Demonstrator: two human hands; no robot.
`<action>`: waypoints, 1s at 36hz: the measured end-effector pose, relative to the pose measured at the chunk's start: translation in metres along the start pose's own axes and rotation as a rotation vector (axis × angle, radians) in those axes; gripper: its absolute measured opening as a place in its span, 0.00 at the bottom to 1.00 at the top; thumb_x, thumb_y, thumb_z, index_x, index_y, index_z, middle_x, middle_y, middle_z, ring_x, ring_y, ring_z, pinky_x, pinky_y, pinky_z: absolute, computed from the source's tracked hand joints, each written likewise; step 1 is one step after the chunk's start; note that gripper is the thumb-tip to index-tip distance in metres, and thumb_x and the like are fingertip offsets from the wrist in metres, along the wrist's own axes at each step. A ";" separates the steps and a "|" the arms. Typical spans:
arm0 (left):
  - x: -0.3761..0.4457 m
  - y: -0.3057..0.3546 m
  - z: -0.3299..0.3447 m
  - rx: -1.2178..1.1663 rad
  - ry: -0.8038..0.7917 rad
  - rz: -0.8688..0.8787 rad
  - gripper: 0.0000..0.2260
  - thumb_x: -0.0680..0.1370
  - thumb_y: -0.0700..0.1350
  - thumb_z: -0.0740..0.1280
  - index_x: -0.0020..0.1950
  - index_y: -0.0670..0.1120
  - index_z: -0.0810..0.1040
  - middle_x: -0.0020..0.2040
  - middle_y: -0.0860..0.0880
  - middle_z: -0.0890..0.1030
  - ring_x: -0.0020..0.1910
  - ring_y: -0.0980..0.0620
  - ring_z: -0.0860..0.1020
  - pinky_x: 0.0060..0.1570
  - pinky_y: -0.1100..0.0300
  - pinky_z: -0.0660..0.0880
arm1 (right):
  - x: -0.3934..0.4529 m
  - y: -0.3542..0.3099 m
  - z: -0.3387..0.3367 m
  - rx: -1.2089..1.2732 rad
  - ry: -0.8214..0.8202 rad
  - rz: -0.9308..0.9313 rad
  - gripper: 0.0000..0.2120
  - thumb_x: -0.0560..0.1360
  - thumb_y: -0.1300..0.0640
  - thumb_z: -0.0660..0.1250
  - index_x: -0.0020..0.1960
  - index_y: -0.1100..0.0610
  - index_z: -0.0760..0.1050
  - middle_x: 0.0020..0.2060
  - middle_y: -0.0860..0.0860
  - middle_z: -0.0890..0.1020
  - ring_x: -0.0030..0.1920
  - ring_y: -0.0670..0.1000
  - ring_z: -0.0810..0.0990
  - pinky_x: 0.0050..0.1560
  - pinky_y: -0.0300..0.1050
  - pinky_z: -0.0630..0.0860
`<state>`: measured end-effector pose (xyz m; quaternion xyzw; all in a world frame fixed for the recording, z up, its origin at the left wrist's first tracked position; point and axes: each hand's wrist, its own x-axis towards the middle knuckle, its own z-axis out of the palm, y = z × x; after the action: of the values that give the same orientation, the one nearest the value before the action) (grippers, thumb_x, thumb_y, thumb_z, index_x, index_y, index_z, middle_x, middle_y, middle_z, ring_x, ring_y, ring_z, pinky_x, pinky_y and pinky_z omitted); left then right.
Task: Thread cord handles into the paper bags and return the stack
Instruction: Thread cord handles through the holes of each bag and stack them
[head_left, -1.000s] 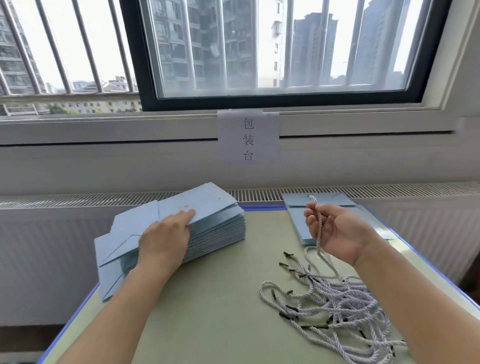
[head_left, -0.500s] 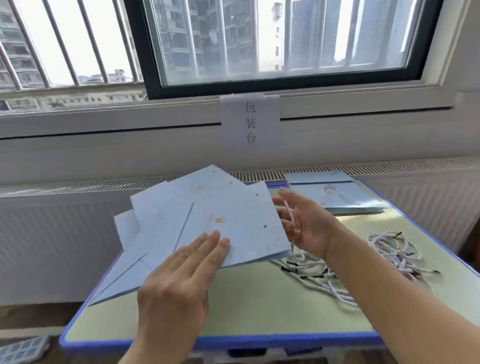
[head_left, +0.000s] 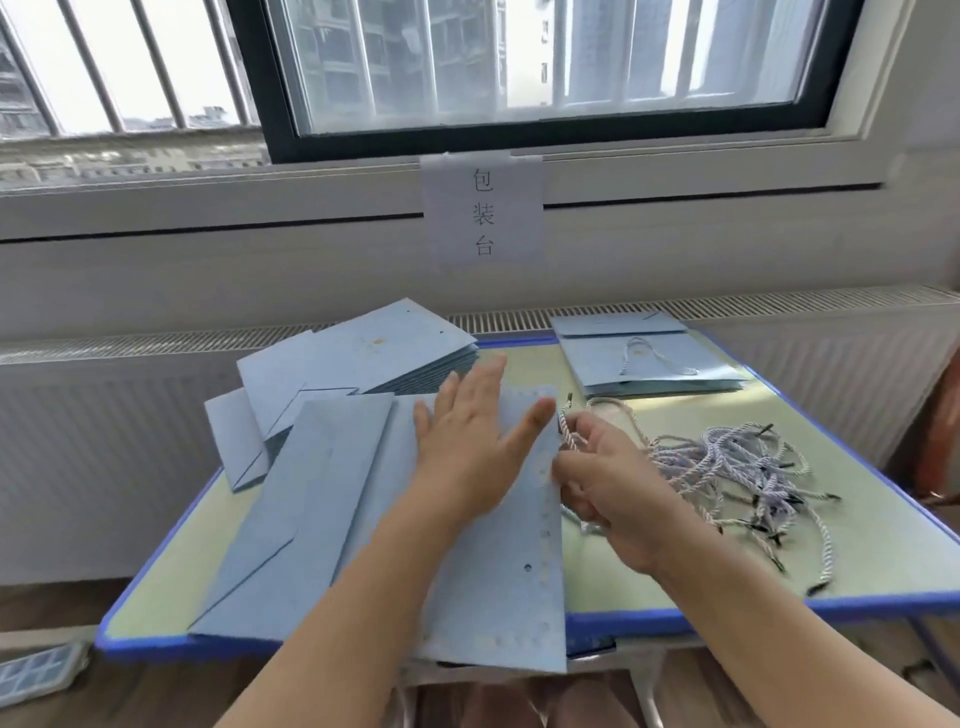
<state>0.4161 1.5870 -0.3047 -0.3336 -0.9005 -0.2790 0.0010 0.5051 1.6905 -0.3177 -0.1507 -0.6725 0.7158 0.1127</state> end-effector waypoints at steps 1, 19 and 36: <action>0.007 0.002 0.004 0.033 -0.030 -0.017 0.35 0.75 0.70 0.47 0.78 0.57 0.51 0.79 0.54 0.55 0.78 0.53 0.48 0.75 0.46 0.38 | 0.001 0.003 0.000 -0.007 -0.014 -0.004 0.18 0.74 0.73 0.54 0.56 0.57 0.72 0.26 0.49 0.73 0.20 0.43 0.61 0.19 0.33 0.57; 0.022 0.023 -0.007 -0.072 0.115 0.118 0.25 0.74 0.69 0.59 0.35 0.48 0.61 0.32 0.53 0.68 0.34 0.51 0.68 0.36 0.54 0.63 | 0.022 -0.006 -0.041 0.287 -0.148 -0.047 0.11 0.71 0.52 0.63 0.33 0.53 0.80 0.23 0.47 0.64 0.21 0.42 0.58 0.21 0.33 0.52; 0.032 -0.044 0.025 -0.623 -0.260 0.022 0.26 0.61 0.61 0.64 0.42 0.39 0.70 0.37 0.48 0.68 0.36 0.54 0.67 0.33 0.62 0.62 | 0.039 0.003 -0.052 -0.003 -0.077 -0.103 0.13 0.78 0.69 0.59 0.46 0.57 0.80 0.30 0.49 0.76 0.24 0.43 0.62 0.24 0.30 0.61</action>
<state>0.3693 1.5917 -0.3418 -0.3606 -0.7608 -0.4957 -0.2129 0.4881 1.7526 -0.3260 -0.0885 -0.6841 0.7134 0.1233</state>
